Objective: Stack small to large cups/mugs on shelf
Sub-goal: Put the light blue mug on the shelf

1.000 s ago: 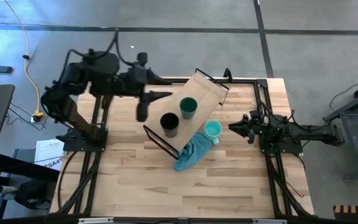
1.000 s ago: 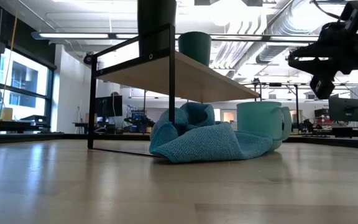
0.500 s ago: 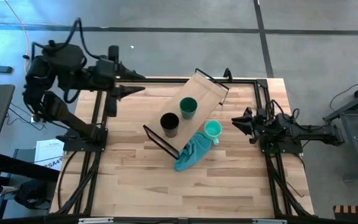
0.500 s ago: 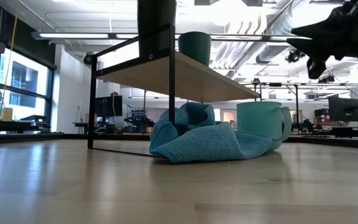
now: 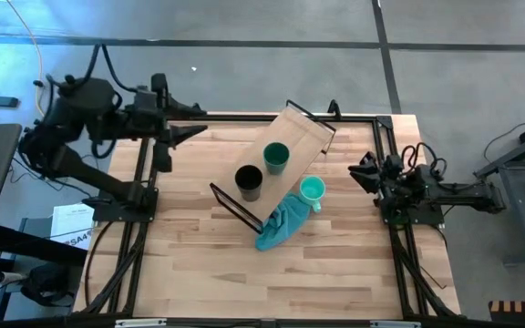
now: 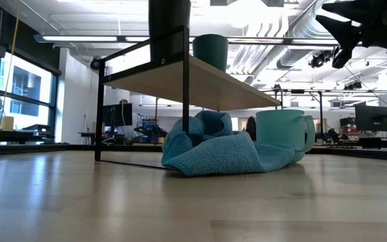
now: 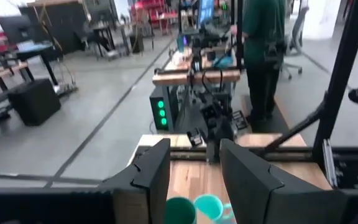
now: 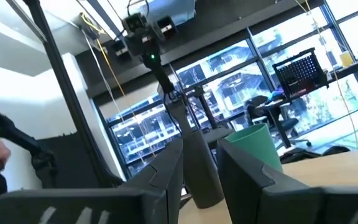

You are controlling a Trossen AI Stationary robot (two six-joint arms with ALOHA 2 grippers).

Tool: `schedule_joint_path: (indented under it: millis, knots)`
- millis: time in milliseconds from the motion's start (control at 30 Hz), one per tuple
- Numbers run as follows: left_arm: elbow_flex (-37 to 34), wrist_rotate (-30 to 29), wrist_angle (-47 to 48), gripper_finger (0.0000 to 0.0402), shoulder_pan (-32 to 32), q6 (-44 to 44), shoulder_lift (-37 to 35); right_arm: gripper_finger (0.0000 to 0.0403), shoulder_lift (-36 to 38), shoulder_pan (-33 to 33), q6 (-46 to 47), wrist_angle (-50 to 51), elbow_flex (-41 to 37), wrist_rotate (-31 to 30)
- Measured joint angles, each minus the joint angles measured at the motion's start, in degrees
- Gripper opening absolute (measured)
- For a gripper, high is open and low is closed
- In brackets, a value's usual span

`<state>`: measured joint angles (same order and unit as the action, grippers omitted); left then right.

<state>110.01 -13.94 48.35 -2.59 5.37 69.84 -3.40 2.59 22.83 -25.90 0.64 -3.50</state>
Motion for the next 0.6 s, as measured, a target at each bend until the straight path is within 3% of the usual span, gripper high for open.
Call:
schedule_joint_path:
  millis: [333,467,600]
  knots:
    - [-29.49,-0.21,-29.14,0.0129,0.0,-1.01,-9.73,0.0089,0.0,0.0,1.19,-0.08,0.02,0.01]
    - [-37.0,-0.19,-37.72,0.0129,0.04,-2.53,-10.56,0.0089,0.0,0.0,0.66,-0.08,0.02,0.01]
    - [-40.38,-0.54,-39.5,0.0129,0.02,-3.99,-10.56,0.0089,0.0,0.01,0.49,-0.08,0.02,0.01]
